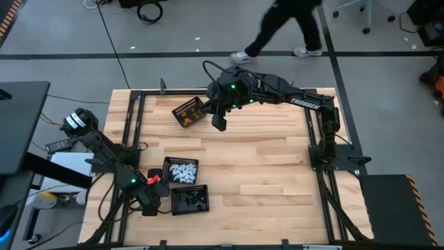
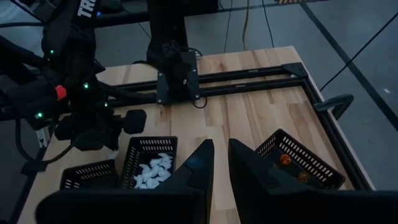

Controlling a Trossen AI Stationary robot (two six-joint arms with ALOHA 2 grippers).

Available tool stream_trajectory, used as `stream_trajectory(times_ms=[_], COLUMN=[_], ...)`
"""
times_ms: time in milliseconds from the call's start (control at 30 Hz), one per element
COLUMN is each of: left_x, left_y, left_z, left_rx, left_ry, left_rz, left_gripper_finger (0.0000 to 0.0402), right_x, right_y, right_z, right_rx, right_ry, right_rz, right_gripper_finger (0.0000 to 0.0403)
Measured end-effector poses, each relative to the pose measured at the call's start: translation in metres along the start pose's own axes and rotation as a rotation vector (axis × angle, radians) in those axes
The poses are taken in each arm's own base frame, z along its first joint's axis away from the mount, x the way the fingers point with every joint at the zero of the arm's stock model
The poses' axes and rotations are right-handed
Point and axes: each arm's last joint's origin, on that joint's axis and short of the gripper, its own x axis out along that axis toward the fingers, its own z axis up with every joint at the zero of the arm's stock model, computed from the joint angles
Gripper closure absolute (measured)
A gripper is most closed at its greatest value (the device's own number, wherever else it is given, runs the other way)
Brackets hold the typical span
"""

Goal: Sort Halloween decoration
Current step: Put the white toy into the middle black bin

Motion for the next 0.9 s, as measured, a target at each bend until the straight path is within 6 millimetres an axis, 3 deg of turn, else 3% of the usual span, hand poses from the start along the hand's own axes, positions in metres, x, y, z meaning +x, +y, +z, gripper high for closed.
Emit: stream_trajectory(times_ms=[233,467,733,900], left_x=[0.000,-0.002,-0.002,0.007], left_y=[-0.001,-0.006,-0.009,-0.012], left_z=[0.000,-0.004,-0.001,0.000], left_rx=[0.042,0.126,-0.035,-0.053], left_ry=[-0.006,-0.013,-0.066,-0.067], left_rz=[-0.005,-0.015,-0.024,-0.003], left_gripper_finger=[0.0342,0.0280,0.0202,0.0182], right_x=[0.000,0.000,0.000,0.000], right_y=[0.000,0.001,0.002,0.002], right_z=[0.000,0.000,0.000,0.000], right_rx=[0.000,0.004,0.004,0.002], right_ry=[0.000,0.000,0.000,-0.001], right_rz=[0.001,0.028,0.030,0.030], right_gripper_finger=[0.0349,0.0349,0.0349,0.0349])
